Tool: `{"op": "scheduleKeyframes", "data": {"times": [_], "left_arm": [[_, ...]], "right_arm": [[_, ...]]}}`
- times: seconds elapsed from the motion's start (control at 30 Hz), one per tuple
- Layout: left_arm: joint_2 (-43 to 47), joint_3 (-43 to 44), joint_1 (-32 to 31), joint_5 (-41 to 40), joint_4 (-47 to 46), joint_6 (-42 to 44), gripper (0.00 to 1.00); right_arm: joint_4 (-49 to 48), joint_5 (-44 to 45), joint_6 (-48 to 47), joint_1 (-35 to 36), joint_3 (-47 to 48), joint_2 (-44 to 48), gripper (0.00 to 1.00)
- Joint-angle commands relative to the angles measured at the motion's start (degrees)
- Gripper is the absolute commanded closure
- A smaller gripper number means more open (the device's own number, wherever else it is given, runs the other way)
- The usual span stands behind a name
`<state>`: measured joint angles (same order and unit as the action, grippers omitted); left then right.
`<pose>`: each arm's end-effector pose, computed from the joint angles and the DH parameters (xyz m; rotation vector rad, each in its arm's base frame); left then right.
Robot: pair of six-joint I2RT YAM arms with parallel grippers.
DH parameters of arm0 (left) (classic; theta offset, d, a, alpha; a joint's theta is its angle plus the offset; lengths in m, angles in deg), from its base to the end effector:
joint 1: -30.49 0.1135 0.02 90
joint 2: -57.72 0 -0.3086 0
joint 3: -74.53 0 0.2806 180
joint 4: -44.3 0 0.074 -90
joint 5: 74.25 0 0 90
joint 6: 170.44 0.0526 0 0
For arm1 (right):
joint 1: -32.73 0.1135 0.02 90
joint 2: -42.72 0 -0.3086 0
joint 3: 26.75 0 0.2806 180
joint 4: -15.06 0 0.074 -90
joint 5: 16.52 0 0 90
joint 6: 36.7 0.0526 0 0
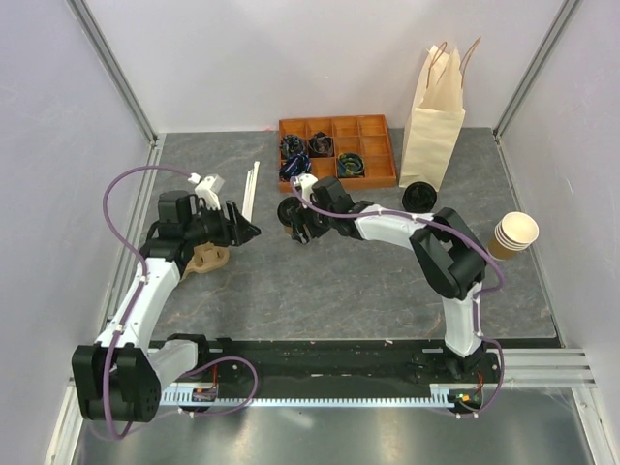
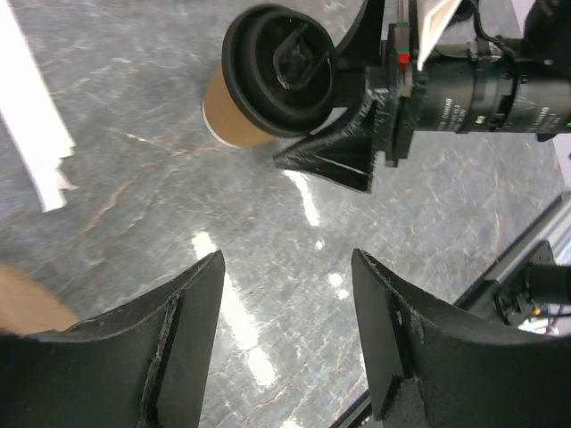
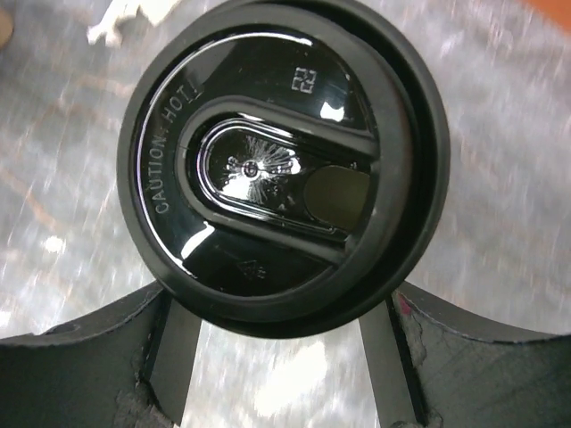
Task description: Pack the takeout coffee
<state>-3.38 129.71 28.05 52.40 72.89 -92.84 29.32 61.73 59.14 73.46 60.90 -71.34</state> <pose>0.2442 -0.0418 0.2889 0.1842 2.1472 -0.8415 0.3661 0.3294 0.1887 -0.8097 2.2065 0.6481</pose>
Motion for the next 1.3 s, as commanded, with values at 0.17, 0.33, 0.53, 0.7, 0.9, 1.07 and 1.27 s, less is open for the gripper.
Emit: {"op": "scheduleKeyframes", "data": {"times": [0.17, 0.33, 0.53, 0.7, 0.9, 1.07, 1.27], "left_arm": [[1.8, 2.9, 6.3, 2.2, 5.4, 2.6, 0.33], [1.2, 4.5, 8.1, 2.7, 8.8, 5.0, 0.33], [-0.7, 8.9, 10.7, 3.9, 16.9, 10.2, 0.31], [-0.8, 13.9, 12.5, 3.9, 25.7, 18.2, 0.3], [-1.9, 16.8, 14.3, 0.1, 35.1, 28.2, 0.3], [-8.7, 21.1, 14.3, 0.1, 46.3, 47.9, 0.33], [-10.1, 23.7, 14.4, 0.3, 48.8, 66.9, 0.37]], "right_arm": [[-4.1, -0.6, 0.5, 0.0, 12.3, -9.0, 0.27], [-4.2, -2.0, 0.4, 0.1, 14.5, -10.0, 0.25], [0.8, -4.8, -1.4, 0.1, 14.6, -7.6, 0.22], [9.1, -7.8, -3.2, -0.1, 10.7, 1.1, 0.21], [16.6, -12.0, 2.0, 0.1, 12.1, 7.2, 0.26], [18.0, -16.3, 9.1, 1.6, 17.1, 2.4, 0.35], [16.7, -16.4, 14.3, 5.8, 19.4, 0.2, 0.4]]}}
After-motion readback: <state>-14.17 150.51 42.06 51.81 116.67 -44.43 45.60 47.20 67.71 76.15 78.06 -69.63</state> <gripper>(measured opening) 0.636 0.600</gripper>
